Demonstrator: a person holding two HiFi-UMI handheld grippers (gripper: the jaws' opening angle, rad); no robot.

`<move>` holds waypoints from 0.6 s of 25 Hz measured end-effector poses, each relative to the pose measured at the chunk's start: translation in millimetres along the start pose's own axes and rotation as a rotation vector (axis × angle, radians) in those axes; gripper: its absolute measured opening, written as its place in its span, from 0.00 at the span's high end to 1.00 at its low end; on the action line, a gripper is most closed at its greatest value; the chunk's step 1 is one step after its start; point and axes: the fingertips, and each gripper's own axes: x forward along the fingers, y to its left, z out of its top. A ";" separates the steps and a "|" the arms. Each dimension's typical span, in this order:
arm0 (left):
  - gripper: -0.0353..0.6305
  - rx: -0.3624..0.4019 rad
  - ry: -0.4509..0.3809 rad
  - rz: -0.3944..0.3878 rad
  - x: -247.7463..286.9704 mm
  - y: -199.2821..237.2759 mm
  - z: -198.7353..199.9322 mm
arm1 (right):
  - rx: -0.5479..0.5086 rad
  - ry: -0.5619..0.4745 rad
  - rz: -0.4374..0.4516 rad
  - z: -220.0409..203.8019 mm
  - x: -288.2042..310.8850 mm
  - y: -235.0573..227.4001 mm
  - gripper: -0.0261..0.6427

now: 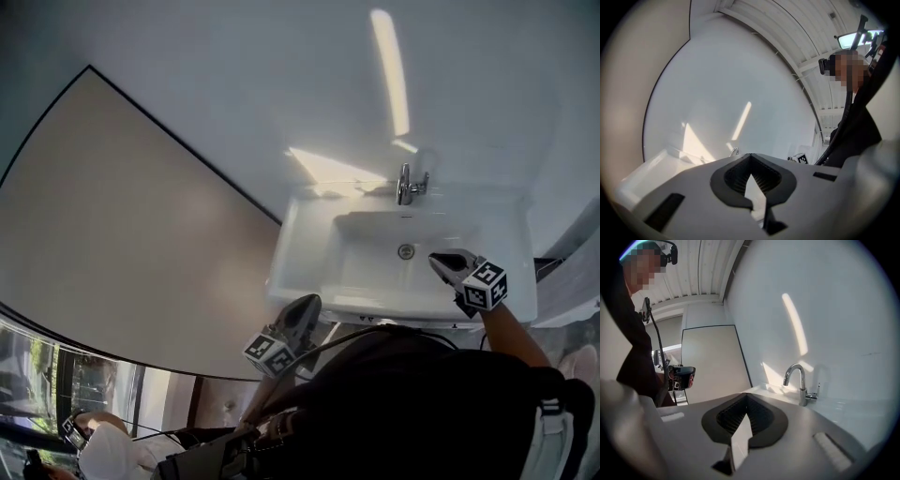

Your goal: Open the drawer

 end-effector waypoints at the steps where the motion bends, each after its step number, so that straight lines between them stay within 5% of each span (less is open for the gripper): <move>1: 0.94 -0.007 -0.001 -0.017 5.2 8.1 2.7 | 0.008 0.001 -0.023 -1.6 1.6 -4.3 0.96; 7: 0.94 -0.040 -0.025 -0.213 16.0 101.4 -3.9 | 0.001 -0.027 -0.210 -9.1 55.1 -9.1 0.96; 15: 0.94 -0.016 0.097 -0.375 45.5 171.0 70.0 | 0.113 -0.092 -0.350 40.7 113.7 8.0 0.96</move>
